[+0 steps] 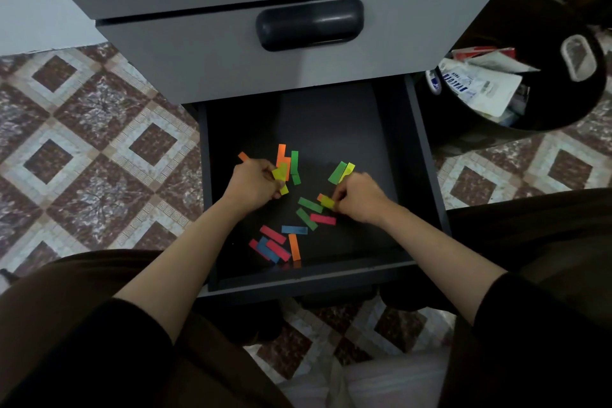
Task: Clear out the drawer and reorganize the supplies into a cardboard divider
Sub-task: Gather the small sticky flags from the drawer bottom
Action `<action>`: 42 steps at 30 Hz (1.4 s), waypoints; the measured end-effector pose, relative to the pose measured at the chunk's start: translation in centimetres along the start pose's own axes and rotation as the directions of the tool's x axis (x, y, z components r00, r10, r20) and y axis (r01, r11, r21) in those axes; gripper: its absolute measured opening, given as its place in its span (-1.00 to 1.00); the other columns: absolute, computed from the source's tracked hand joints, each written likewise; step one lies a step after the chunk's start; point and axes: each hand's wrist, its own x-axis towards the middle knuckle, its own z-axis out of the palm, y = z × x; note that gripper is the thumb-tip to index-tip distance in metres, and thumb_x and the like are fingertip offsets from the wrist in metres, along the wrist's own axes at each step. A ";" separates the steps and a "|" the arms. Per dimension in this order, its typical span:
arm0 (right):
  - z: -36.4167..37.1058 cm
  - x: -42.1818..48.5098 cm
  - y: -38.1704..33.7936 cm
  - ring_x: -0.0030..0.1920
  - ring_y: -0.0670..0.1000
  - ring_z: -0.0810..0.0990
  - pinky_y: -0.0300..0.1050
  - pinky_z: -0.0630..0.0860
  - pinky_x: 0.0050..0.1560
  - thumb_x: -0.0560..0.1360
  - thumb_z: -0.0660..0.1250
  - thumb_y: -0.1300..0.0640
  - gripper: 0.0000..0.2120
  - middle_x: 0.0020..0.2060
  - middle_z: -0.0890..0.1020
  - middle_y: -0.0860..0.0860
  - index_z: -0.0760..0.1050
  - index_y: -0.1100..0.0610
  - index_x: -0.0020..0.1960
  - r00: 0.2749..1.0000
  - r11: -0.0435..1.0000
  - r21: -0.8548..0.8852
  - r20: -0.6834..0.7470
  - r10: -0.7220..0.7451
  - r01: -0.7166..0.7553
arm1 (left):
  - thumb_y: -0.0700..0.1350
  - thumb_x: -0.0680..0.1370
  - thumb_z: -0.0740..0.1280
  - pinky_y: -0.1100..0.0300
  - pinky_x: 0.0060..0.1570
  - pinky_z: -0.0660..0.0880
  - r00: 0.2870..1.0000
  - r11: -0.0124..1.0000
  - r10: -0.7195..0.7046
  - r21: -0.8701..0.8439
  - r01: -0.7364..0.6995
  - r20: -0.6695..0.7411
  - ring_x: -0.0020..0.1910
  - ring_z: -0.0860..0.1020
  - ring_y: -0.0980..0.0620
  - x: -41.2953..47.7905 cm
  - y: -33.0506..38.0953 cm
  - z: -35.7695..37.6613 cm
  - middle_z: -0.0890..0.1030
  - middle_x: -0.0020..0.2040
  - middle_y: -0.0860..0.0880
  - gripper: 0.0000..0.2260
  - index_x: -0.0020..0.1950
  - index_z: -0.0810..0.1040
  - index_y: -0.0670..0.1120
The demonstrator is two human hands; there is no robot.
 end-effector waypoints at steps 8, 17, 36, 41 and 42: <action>-2.5 1.1 1.3 0.11 0.08 0.55 -0.03 0.52 0.13 0.50 0.28 0.27 -0.68 0.14 0.57 0.06 0.54 0.06 0.22 0.979 0.949 -0.315 -0.187 -0.086 0.023 | -0.23 0.53 0.30 0.24 -0.12 0.49 1.000 0.999 0.018 0.048 -0.019 0.017 -0.26 0.53 0.18 0.1 0.1 0.1 0.53 -0.24 0.04 -0.81 0.14 0.48 -0.15; -3.4 1.6 1.8 0.08 0.05 0.55 -0.07 0.54 0.06 0.51 0.28 0.25 -0.69 0.12 0.57 0.05 0.52 0.03 0.22 0.987 0.900 -0.433 -0.116 -0.108 0.048 | -0.23 0.53 0.31 0.31 -0.17 0.49 0.998 1.000 0.022 -0.012 -0.021 0.059 -0.24 0.54 0.18 0.1 0.5 0.3 0.55 -0.20 0.02 -0.82 0.13 0.48 -0.14; -2.7 0.0 2.0 -0.01 0.09 0.58 -0.11 0.46 -0.11 0.52 0.23 0.24 -0.69 0.01 0.57 0.11 0.48 0.15 0.25 0.996 0.850 -0.523 -0.093 0.015 -0.062 | -0.23 0.53 0.30 0.23 -0.09 0.49 0.998 0.999 0.028 0.017 -0.029 0.062 -0.23 0.54 0.15 -0.1 0.7 0.4 0.55 -0.19 0.00 -0.77 0.19 0.47 -0.17; -1.6 -0.8 2.7 0.09 0.07 0.57 -0.07 0.54 0.06 0.52 0.23 0.24 -0.60 0.14 0.56 0.06 0.45 0.00 0.32 0.998 0.876 -0.482 -0.067 -0.012 -0.022 | -0.23 0.53 0.31 0.18 -0.03 0.52 0.997 0.999 0.026 0.020 -0.028 0.067 -0.22 0.55 0.15 0.0 0.8 0.5 0.55 -0.21 0.01 -0.75 0.21 0.47 -0.18; -1.6 -0.8 2.7 0.12 0.07 0.55 -0.06 0.53 0.10 0.52 0.23 0.25 -0.56 0.18 0.55 0.05 0.42 -0.04 0.35 0.997 0.882 -0.472 -0.067 -0.037 0.002 | -0.23 0.53 0.31 0.17 -0.02 0.52 0.997 0.999 0.029 0.016 -0.031 0.069 -0.22 0.56 0.14 -0.1 0.8 0.5 0.55 -0.22 0.00 -0.75 0.20 0.47 -0.18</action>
